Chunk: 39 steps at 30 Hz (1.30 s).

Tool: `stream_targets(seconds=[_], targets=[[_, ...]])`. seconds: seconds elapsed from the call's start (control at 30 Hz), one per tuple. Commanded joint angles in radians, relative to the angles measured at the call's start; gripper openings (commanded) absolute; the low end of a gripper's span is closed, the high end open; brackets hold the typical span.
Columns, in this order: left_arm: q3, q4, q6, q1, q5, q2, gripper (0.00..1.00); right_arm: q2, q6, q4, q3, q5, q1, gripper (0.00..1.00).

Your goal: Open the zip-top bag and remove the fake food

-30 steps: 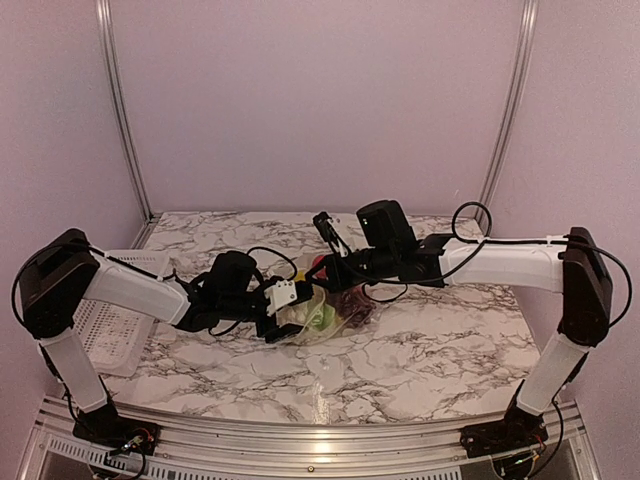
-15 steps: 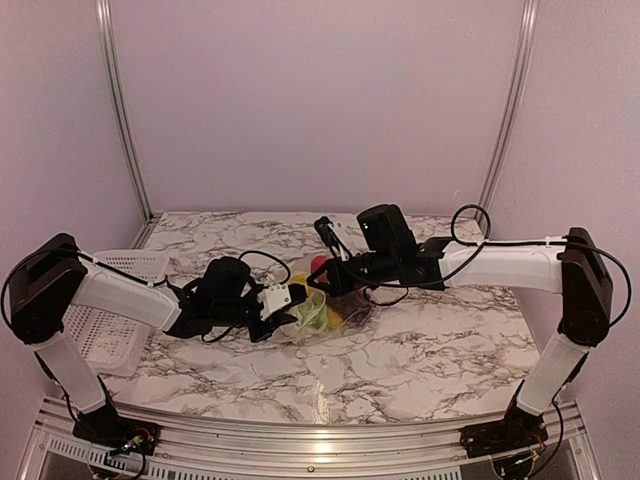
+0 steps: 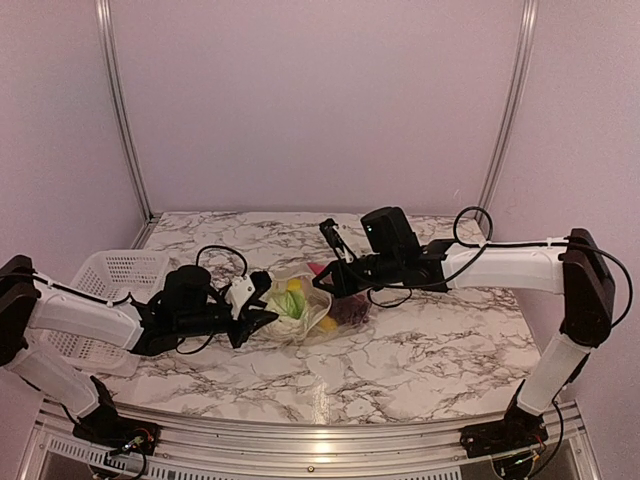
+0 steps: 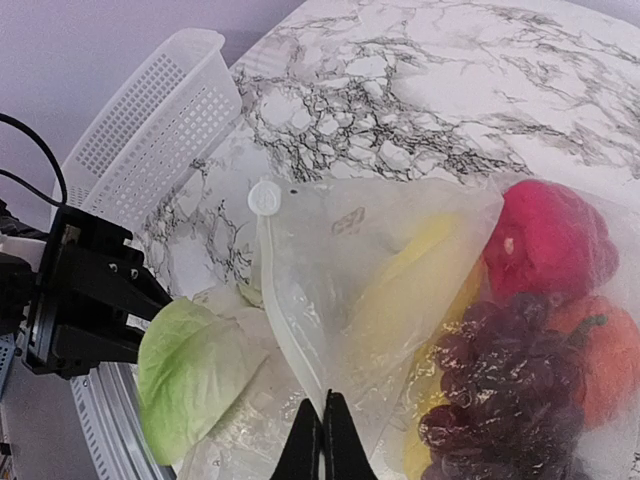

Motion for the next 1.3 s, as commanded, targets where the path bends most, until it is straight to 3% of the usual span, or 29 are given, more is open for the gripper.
stream_targets(seconds=[0.0,0.4,0.6,0.73,0.87,1.1,1.27], targets=[[-0.036,0.138,-0.142,0.008,0.068,-0.109,0.00,-0.027,-0.014,0.025,-0.007,0.022,-0.010,0.00],[-0.080,0.125,-0.476,0.127,0.038,-0.392,0.00,-0.015,-0.013,0.048,-0.018,0.017,-0.014,0.00],[-0.038,-0.162,-0.664,0.227,-0.321,-0.577,0.00,-0.018,-0.019,0.047,-0.017,0.012,-0.013,0.00],[0.009,-0.401,-0.784,0.375,-0.460,-0.677,0.00,-0.017,-0.022,0.049,-0.018,0.007,-0.014,0.00],[0.049,-0.609,-0.882,0.594,-0.469,-0.710,0.00,-0.009,-0.021,0.051,-0.016,-0.005,-0.014,0.00],[0.025,-0.677,-1.017,0.920,-0.291,-0.658,0.00,-0.010,-0.029,0.049,-0.011,-0.012,-0.015,0.00],[0.055,-0.785,-1.062,1.001,-0.386,-0.591,0.00,-0.015,-0.037,0.039,-0.011,-0.001,-0.014,0.00]])
